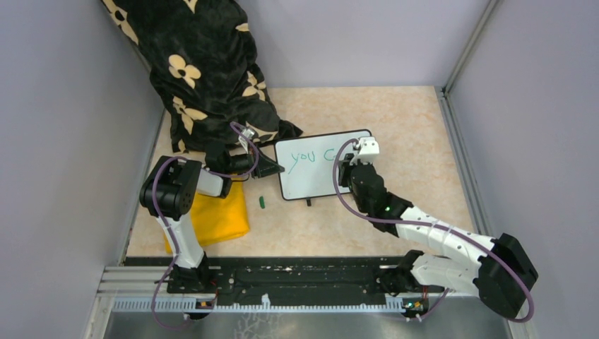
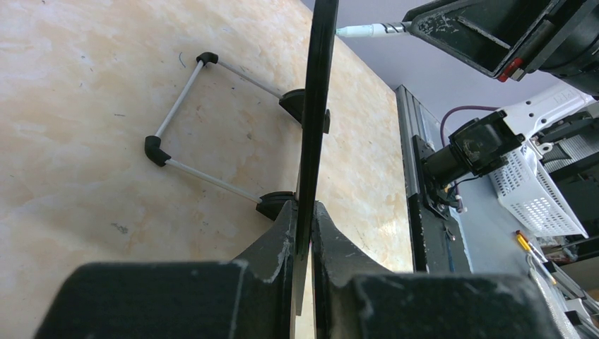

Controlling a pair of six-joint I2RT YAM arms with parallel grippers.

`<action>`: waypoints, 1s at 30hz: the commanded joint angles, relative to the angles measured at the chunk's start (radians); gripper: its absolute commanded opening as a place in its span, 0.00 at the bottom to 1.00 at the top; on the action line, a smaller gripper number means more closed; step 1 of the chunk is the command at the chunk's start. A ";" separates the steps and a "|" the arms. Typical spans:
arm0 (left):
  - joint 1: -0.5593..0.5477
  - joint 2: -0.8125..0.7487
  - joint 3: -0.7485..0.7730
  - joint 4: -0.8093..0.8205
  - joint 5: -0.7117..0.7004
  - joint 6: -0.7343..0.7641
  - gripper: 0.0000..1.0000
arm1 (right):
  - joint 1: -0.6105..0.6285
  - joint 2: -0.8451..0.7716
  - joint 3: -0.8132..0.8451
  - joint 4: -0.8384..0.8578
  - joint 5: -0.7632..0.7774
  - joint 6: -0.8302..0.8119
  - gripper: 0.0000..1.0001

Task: Write a sentence on the whiteboard

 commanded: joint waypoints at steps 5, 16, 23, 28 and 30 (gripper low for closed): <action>-0.004 0.002 0.003 -0.065 0.002 0.016 0.00 | -0.011 -0.013 0.007 -0.047 0.001 0.005 0.00; -0.004 0.003 0.002 -0.066 0.002 0.016 0.00 | -0.013 -0.028 0.014 -0.062 0.055 -0.002 0.00; -0.004 0.003 0.001 -0.066 0.001 0.016 0.00 | -0.023 -0.029 0.028 -0.053 0.063 -0.012 0.00; -0.004 0.002 0.001 -0.066 0.001 0.017 0.00 | -0.027 -0.028 0.040 -0.045 0.064 -0.020 0.00; -0.004 0.002 0.001 -0.065 0.000 0.018 0.00 | -0.028 -0.028 0.043 -0.041 0.065 -0.024 0.00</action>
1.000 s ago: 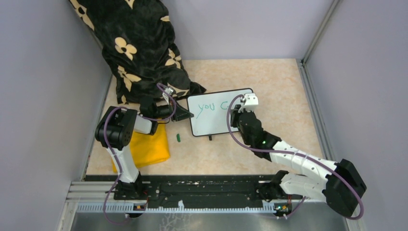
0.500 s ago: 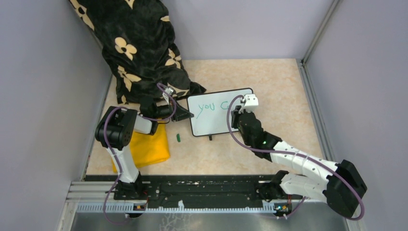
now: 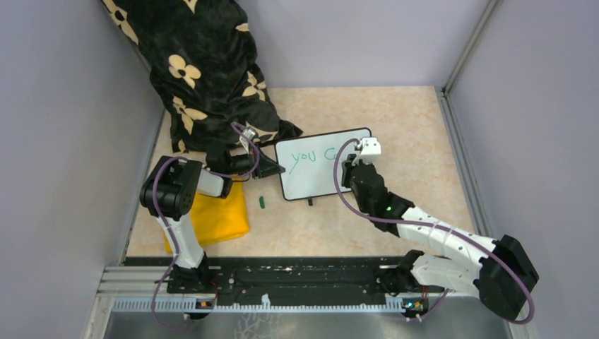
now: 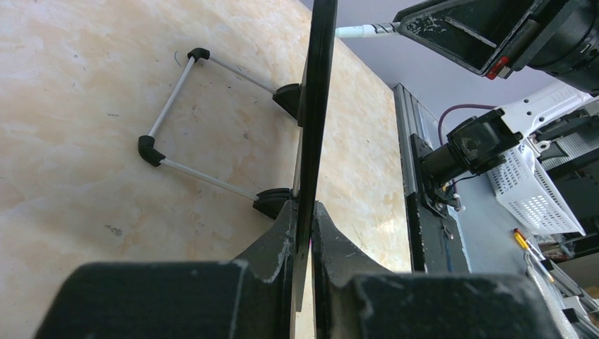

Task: Write a sentence on the whiteboard

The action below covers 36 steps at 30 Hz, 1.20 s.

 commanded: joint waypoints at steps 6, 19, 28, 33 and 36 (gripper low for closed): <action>-0.003 0.004 0.001 -0.063 0.001 0.017 0.00 | -0.020 -0.017 0.054 0.041 0.036 -0.032 0.00; -0.004 0.004 0.001 -0.064 0.001 0.018 0.00 | -0.024 -0.005 0.075 0.066 0.023 -0.048 0.00; -0.005 0.002 0.001 -0.064 0.001 0.019 0.00 | -0.024 -0.004 0.076 0.079 0.012 -0.047 0.00; -0.005 0.002 0.002 -0.064 0.001 0.019 0.00 | -0.024 -0.003 0.074 0.085 0.006 -0.046 0.00; -0.005 0.001 0.001 -0.065 0.002 0.020 0.00 | -0.024 -0.003 0.071 0.086 0.004 -0.046 0.00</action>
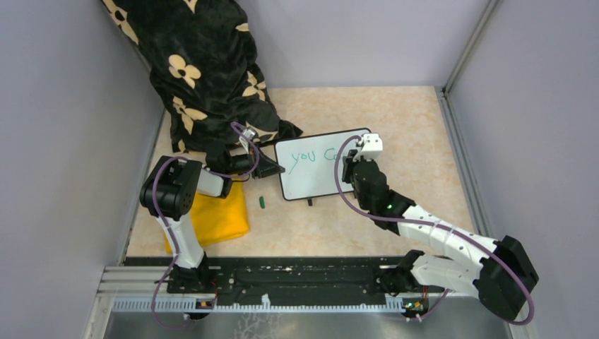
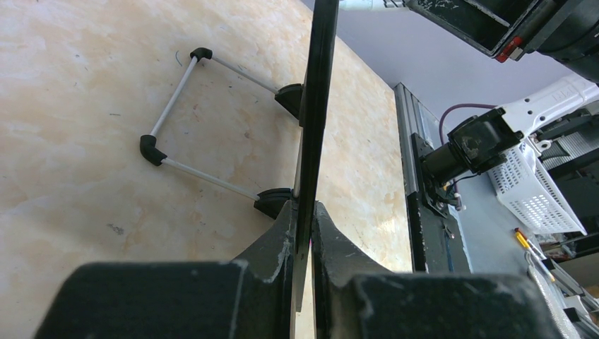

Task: Write a sentence on the whiteboard

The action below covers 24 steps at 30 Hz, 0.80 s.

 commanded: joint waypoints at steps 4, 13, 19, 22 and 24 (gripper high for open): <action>-0.006 0.002 0.001 -0.063 0.000 0.017 0.00 | -0.009 -0.001 0.039 0.050 -0.002 -0.004 0.00; -0.006 0.001 0.001 -0.063 0.001 0.017 0.00 | -0.010 -0.009 0.016 0.020 -0.006 0.018 0.00; -0.006 0.001 0.002 -0.065 0.001 0.018 0.00 | -0.008 -0.022 0.000 0.000 -0.008 0.029 0.00; -0.006 0.001 0.001 -0.065 -0.001 0.018 0.00 | -0.009 -0.031 -0.009 -0.012 -0.005 0.035 0.00; -0.006 0.001 0.001 -0.066 0.000 0.019 0.00 | -0.009 -0.037 -0.012 -0.020 -0.002 0.038 0.00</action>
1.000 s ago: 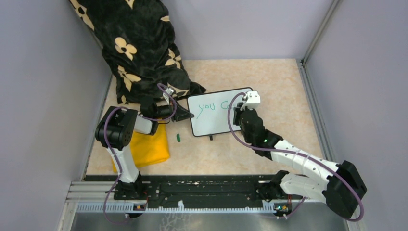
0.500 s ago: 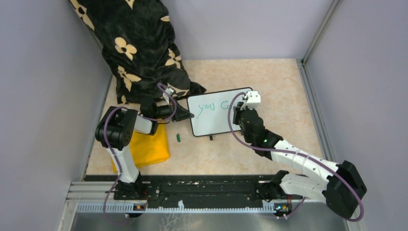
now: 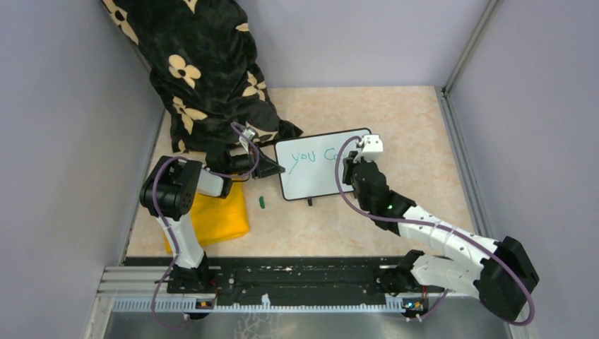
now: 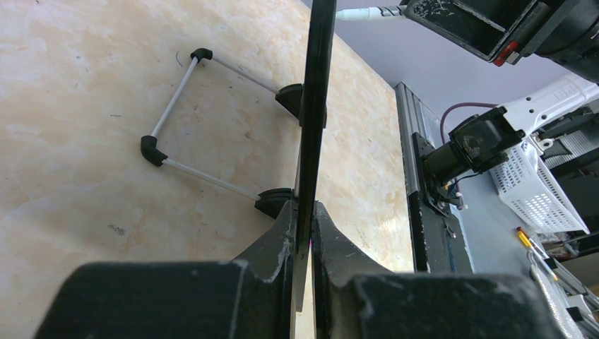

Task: Write a sentence on the whiteboard

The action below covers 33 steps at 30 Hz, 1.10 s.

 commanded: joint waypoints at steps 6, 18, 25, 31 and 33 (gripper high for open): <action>-0.004 0.003 0.002 -0.066 -0.001 0.013 0.00 | -0.010 -0.047 -0.015 -0.007 0.006 0.018 0.00; -0.005 0.004 0.001 -0.067 0.000 0.013 0.00 | -0.011 -0.085 0.041 0.013 0.003 -0.011 0.00; -0.004 0.007 0.001 -0.068 -0.001 0.013 0.00 | -0.032 -0.060 0.065 0.031 -0.007 -0.023 0.00; -0.004 0.007 0.001 -0.067 -0.001 0.013 0.00 | -0.042 -0.046 0.065 0.047 -0.020 -0.021 0.00; -0.004 0.007 0.002 -0.068 0.001 0.013 0.00 | -0.042 -0.043 0.064 0.048 -0.022 -0.020 0.00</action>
